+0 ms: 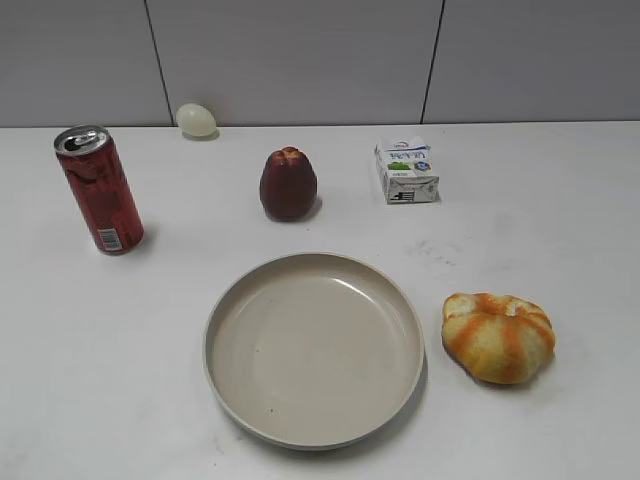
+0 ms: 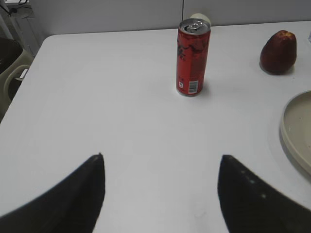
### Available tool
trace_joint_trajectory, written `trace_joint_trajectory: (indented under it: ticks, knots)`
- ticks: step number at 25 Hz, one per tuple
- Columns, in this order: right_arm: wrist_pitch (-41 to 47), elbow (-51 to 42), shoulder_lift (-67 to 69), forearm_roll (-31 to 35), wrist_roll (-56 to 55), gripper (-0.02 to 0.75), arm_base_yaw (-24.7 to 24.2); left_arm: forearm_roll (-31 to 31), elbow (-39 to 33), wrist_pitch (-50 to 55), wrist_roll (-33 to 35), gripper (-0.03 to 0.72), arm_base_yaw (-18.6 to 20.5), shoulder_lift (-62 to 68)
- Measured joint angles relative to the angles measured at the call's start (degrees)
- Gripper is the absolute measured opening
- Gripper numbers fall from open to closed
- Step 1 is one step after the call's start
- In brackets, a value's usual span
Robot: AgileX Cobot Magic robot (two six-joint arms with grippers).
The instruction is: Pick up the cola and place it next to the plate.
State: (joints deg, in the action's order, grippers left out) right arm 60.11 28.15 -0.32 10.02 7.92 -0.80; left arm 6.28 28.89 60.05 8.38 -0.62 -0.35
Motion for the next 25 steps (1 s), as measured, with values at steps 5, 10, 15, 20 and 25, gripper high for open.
trace_joint_trajectory:
  ticks: [5,10,15,20,25]
  knots:
    - [0.0,0.0,0.0,0.0,0.0,0.532,0.0,0.0,0.0,0.0,0.0,0.554,0.0,0.0]
    - [0.0,0.0,0.0,0.0,0.0,0.532,0.0,0.0,0.0,0.0,0.0,0.554,0.0,0.0]
    - [0.0,0.0,0.0,0.0,0.0,0.532,0.0,0.0,0.0,0.0,0.0,0.554,0.0,0.0]
    - [0.0,0.0,0.0,0.0,0.0,0.532,0.0,0.0,0.0,-0.1,0.0,0.554,0.0,0.0]
    - [0.0,0.0,0.0,0.0,0.0,0.532,0.0,0.0,0.2,-0.9,0.0,0.554,0.0,0.0]
